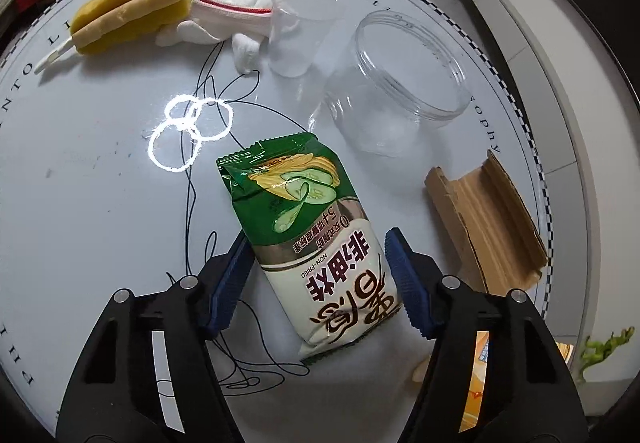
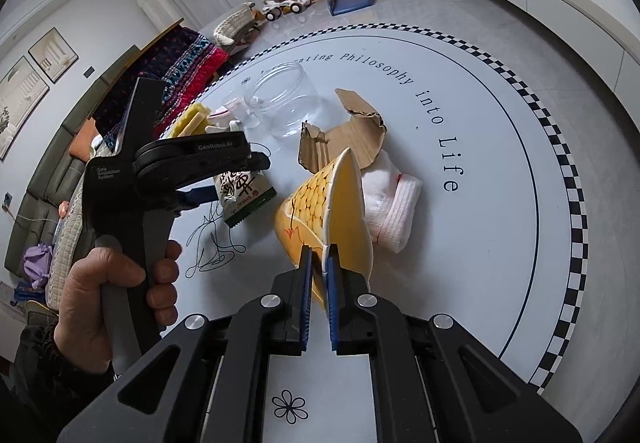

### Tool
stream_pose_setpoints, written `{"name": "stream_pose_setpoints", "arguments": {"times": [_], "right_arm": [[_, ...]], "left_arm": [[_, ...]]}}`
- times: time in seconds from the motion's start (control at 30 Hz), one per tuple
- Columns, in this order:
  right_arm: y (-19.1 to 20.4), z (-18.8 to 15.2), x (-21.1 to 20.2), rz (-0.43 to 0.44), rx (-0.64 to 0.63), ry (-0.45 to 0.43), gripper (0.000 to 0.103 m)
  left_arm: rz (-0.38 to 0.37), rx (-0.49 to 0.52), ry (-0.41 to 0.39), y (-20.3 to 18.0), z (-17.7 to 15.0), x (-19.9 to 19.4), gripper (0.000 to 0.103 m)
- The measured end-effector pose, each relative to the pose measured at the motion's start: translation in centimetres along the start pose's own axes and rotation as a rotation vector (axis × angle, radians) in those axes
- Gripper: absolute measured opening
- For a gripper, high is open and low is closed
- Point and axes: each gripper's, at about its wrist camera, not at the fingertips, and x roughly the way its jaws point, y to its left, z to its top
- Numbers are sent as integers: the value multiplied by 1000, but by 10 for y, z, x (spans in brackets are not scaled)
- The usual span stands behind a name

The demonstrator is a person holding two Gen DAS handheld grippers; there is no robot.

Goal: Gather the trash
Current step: 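Grasp the yellow paper cup with the right tool while the left tool grasps the green snack packet, then carry the paper cup and green snack packet to the black bin and release both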

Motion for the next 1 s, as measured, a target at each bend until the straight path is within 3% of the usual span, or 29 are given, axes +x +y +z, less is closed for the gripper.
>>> {"name": "stream_pose_setpoints", "arguments": {"times": [0.17, 0.57, 0.93, 1.0], "right_arm": [[12, -2, -4, -14, -3, -2, 3], [81, -11, -24, -32, -54, -20, 3], [176, -30, -26, 7, -155, -16, 3], [194, -37, -21, 23, -173, -6, 3]], "left_arm": [[-55, 30, 3, 15, -12, -15, 61], [-94, 123, -124, 70, -61, -108, 61], [-62, 119, -249, 153, -102, -181, 61], [-43, 119, -285, 173, -111, -197, 56]]}}
